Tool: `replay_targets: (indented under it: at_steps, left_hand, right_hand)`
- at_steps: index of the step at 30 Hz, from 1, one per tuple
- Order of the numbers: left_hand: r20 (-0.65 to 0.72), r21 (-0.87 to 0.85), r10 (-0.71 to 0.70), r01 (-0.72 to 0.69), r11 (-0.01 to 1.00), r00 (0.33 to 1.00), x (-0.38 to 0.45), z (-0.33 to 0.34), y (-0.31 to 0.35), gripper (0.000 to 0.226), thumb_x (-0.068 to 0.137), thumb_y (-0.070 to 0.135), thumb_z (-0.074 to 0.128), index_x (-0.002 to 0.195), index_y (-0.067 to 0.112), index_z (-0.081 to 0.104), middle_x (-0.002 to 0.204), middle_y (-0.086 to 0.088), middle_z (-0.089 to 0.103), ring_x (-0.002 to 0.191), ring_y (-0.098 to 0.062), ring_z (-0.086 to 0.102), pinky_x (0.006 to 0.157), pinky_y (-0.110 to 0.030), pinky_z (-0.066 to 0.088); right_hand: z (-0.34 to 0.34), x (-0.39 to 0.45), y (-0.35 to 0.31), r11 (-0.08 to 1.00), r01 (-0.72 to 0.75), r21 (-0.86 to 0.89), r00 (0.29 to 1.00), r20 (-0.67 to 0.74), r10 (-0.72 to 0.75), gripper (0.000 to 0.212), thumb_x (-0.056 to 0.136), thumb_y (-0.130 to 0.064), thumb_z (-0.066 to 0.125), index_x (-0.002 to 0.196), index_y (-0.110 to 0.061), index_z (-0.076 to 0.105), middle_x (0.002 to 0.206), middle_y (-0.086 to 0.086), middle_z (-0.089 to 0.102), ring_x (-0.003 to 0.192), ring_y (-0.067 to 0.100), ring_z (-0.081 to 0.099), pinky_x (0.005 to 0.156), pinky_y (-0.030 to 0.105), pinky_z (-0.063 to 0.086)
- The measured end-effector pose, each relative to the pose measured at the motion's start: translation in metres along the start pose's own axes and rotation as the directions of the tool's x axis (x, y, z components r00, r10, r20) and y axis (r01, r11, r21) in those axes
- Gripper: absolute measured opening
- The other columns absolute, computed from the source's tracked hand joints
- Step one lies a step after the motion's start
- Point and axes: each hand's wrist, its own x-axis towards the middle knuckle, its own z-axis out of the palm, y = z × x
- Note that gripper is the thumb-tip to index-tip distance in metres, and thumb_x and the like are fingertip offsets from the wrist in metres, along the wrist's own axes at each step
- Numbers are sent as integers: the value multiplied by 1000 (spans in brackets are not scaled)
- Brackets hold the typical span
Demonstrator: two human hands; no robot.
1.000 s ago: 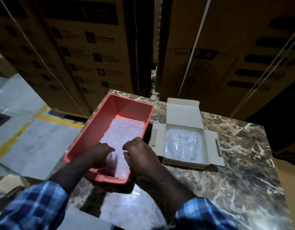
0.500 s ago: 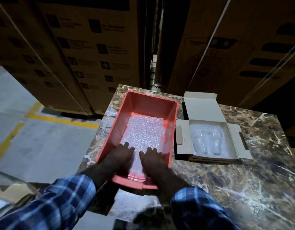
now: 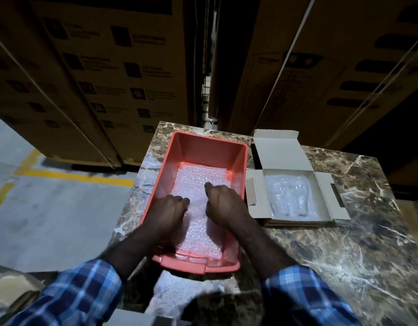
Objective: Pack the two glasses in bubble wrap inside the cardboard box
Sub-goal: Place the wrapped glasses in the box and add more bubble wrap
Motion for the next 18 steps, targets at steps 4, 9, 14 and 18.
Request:
replay_targets:
  at_steps: [4,9,14,18]
  left_hand:
    - [-157,-194,-104,72,978,982,9,-22,0,15,88,2,58,96,8,70,88,-15,72,83,-33,68,69,-39,51]
    - [-254,-448,-193,61,892,948,15,-67,8,18,95,16,67,109,11,77,97,-4,77,81,-11,66,68,-17,43]
    - [-307,-566,-174,-33,824,935,20,-108,30,14,94,22,68,98,15,79,86,6,76,75,1,65,67,-24,47]
    - [-408,-587,-143,-138,798,902,28,-126,69,10,93,17,70,98,12,78,85,13,74,77,8,63,71,-21,49]
  right_hand:
    - [-9,-3,6,999,42,22,998,-54,-41,43,80,2,55,122,-4,54,101,19,65,90,37,61,64,38,41]
    - [-26,-4,22,983,66,170,978,-205,-31,27,82,5,54,100,-7,70,98,14,69,91,31,65,74,34,49]
    - [-76,-22,46,907,55,418,951,-299,80,26,92,2,57,106,-12,73,100,2,74,89,19,66,71,26,47]
    - [-109,-46,75,871,104,480,923,-373,95,28,92,2,57,107,-13,76,97,-4,72,88,7,61,66,4,38]
